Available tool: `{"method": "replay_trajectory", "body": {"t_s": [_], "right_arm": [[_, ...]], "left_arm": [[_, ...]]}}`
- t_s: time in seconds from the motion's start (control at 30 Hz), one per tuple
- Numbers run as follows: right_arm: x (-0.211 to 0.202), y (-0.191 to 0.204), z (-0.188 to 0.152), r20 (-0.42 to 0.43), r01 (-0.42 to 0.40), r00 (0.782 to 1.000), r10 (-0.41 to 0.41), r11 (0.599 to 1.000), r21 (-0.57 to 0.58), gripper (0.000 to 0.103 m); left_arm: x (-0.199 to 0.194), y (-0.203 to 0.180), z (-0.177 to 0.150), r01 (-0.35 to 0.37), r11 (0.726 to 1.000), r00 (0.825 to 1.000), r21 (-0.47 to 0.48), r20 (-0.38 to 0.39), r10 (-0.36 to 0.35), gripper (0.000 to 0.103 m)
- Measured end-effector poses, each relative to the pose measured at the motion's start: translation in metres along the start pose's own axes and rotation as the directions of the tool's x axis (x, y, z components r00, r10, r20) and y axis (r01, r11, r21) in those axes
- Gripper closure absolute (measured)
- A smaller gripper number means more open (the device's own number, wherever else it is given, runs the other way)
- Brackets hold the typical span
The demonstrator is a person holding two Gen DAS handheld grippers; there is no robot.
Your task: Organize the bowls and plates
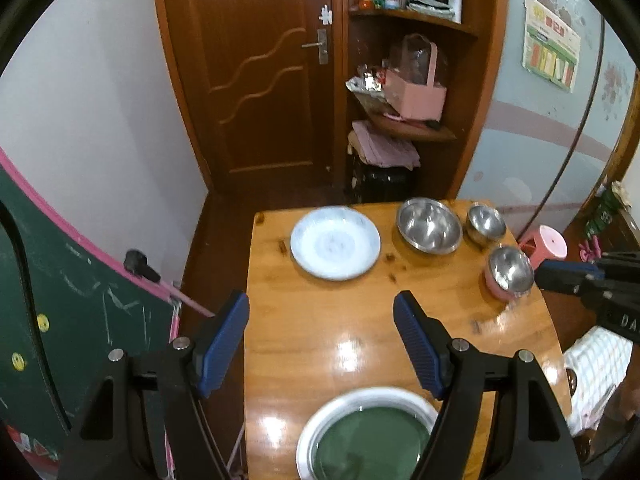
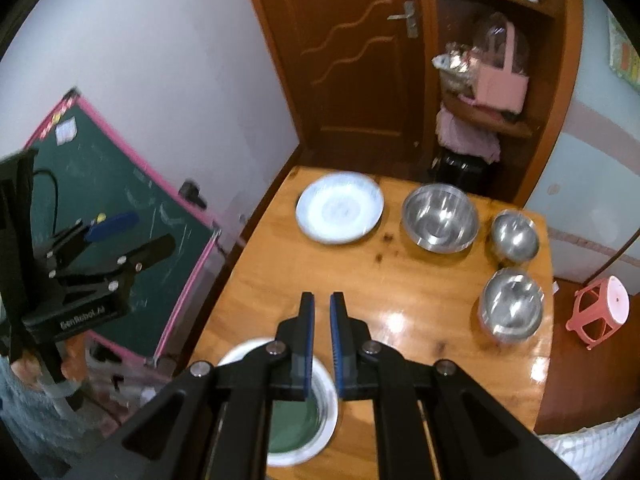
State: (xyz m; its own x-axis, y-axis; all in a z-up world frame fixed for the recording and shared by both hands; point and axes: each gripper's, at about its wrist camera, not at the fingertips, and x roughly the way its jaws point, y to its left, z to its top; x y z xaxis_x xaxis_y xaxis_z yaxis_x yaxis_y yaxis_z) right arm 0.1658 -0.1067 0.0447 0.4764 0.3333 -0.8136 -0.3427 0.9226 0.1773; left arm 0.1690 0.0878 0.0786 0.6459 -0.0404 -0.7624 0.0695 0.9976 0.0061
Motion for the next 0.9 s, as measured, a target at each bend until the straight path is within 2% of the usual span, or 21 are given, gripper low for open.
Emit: {"method": "replay_trajectory", "body": {"t_s": [0.03, 0.1, 0.13, 0.17, 0.2, 0.3, 0.37, 0.47, 0.63, 0.8, 0.9], "right_arm": [[0.0, -0.003, 0.008, 0.008, 0.005, 1.0, -0.006, 1.0, 0.006, 0.095], [0.003, -0.012, 0.026, 0.019, 0.011, 1.0, -0.012, 1.0, 0.017, 0.08], [0.004, -0.014, 0.032, 0.023, 0.015, 1.0, -0.016, 1.0, 0.022, 0.063], [0.008, -0.017, 0.039, 0.032, 0.02, 0.999, -0.021, 0.999, 0.028, 0.051], [0.014, -0.02, 0.047, 0.051, 0.032, 0.998, -0.033, 0.999, 0.03, 0.049], [0.039, -0.027, 0.064, 0.051, 0.047, 0.998, -0.048, 0.998, 0.029, 0.048], [0.063, -0.035, 0.073, 0.028, 0.032, 0.999, -0.033, 0.998, 0.047, 0.048], [0.108, -0.048, 0.08, -0.011, -0.013, 1.0, 0.014, 0.996, 0.093, 0.048], [0.187, -0.075, 0.083, -0.075, -0.05, 0.995, 0.064, 0.983, 0.178, 0.048], [0.253, -0.101, 0.075, -0.113, -0.102, 0.983, 0.144, 0.944, 0.314, 0.048], [0.281, -0.107, 0.072, -0.135, -0.115, 0.976, 0.173, 0.927, 0.356, 0.053]], "left_arm": [[0.003, 0.001, 0.009, -0.003, 1.0, 1.0, 0.003, 0.01, 0.003, 0.029], [0.012, 0.003, 0.023, -0.019, 1.0, 1.0, -0.003, 0.023, 0.019, 0.026], [0.02, 0.006, 0.031, -0.024, 1.0, 0.999, -0.015, 0.031, 0.025, 0.022], [0.027, 0.009, 0.038, -0.027, 0.999, 0.999, -0.026, 0.038, 0.028, 0.021], [0.039, 0.013, 0.045, -0.032, 0.999, 0.999, -0.04, 0.043, 0.034, 0.021], [0.083, 0.027, 0.059, -0.039, 0.996, 0.999, -0.079, 0.022, 0.041, 0.021], [0.125, 0.038, 0.064, -0.031, 0.993, 0.999, -0.113, -0.036, 0.027, 0.021], [0.189, 0.051, 0.056, 0.002, 0.987, 0.992, -0.163, -0.121, -0.022, 0.021], [0.272, 0.064, 0.041, 0.004, 0.977, 0.976, -0.213, -0.213, -0.051, 0.021], [0.329, 0.074, 0.031, 0.02, 0.955, 0.964, -0.295, -0.247, -0.096, 0.021], [0.356, 0.075, 0.027, 0.011, 0.949, 0.957, -0.314, -0.273, -0.102, 0.025]]}}
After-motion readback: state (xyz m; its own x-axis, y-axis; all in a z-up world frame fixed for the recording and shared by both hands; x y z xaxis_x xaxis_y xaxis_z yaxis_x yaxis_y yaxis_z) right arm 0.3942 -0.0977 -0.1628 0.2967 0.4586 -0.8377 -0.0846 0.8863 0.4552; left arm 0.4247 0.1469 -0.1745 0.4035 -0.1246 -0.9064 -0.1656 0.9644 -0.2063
